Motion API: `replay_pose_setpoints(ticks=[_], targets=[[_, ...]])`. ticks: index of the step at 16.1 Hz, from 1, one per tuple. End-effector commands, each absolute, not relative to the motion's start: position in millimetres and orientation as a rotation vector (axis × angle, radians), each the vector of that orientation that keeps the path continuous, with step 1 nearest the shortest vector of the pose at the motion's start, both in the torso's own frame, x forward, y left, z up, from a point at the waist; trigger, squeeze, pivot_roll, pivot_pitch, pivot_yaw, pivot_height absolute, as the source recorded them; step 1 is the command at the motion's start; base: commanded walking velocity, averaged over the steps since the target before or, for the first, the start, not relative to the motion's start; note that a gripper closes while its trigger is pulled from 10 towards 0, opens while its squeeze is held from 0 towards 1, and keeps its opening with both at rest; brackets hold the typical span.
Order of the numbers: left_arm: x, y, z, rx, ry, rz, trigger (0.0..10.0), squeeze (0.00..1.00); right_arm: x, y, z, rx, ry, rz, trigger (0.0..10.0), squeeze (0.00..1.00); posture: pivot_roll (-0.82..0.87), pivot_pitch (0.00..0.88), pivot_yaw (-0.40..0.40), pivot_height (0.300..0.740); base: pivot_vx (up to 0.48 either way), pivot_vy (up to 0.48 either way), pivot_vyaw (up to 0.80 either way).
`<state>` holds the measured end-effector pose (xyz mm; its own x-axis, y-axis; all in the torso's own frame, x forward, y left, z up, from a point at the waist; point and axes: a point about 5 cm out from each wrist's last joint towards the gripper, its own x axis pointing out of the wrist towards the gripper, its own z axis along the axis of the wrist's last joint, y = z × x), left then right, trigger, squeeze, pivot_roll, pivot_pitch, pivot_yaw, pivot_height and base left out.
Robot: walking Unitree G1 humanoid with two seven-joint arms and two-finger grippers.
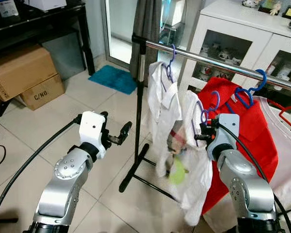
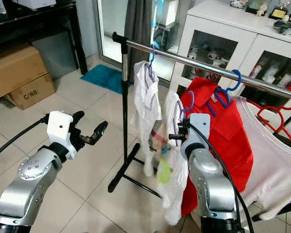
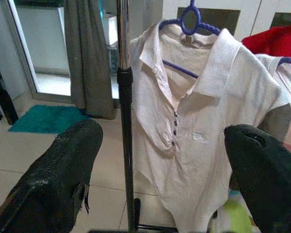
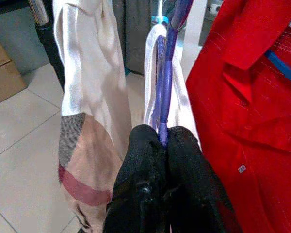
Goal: Hang hanger
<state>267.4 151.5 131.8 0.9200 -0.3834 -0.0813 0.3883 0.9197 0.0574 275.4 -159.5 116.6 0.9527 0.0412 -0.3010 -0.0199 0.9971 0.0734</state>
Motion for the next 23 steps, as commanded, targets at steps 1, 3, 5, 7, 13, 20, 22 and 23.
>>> replay_pose_setpoints(ticks=[1,3,5,7,13,20,22,23], targets=[[265.3,149.4,133.7,0.074,0.066,-0.398,10.0,0.0,274.0,-160.9,122.1,0.065,0.29,0.018,10.0,0.0,-0.08,0.0,-0.065,0.74,0.0,0.0,0.0],[264.6,149.0,133.9,0.073,0.067,-0.401,10.0,0.0,271.5,-161.4,122.8,0.114,0.283,0.01,10.0,0.0,-0.08,0.0,-0.064,0.74,0.0,0.0,0.0],[263.9,148.8,134.0,0.072,0.068,-0.403,10.0,0.0,269.8,-162.1,122.9,0.137,0.281,0.004,10.0,0.0,-0.08,0.0,-0.061,0.74,0.0,0.0,0.0],[263.8,148.3,134.0,0.073,0.068,-0.408,10.0,0.0,269.1,-161.7,123.0,0.14,0.282,0.007,10.0,0.0,-0.08,0.0,-0.058,0.74,0.0,0.0,0.0],[263.1,148.0,134.2,0.078,0.073,-0.414,10.0,0.0,266.7,-158.9,121.8,0.149,0.294,0.027,10.0,0.0,-0.08,0.0,-0.055,0.74,0.0,0.0,0.0],[263.6,147.2,134.5,0.075,0.076,-0.42,10.0,0.0,265.3,-158.6,118.5,0.143,0.323,0.015,10.0,0.0,-0.08,0.0,-0.054,0.74,-0.119,0.0,0.0],[263.8,146.9,134.5,0.075,0.076,-0.421,10.0,0.0,265.8,-156.2,116.8,0.113,0.343,0.029,10.0,0.0,-0.08,0.0,-0.055,0.74,-0.287,0.0,0.0],[263.7,147.0,134.5,0.075,0.076,-0.421,10.0,0.0,266.0,-155.0,115.8,0.102,0.35,0.039,10.0,0.0,-0.08,0.0,-0.054,0.74,-0.292,0.0,0.0]])
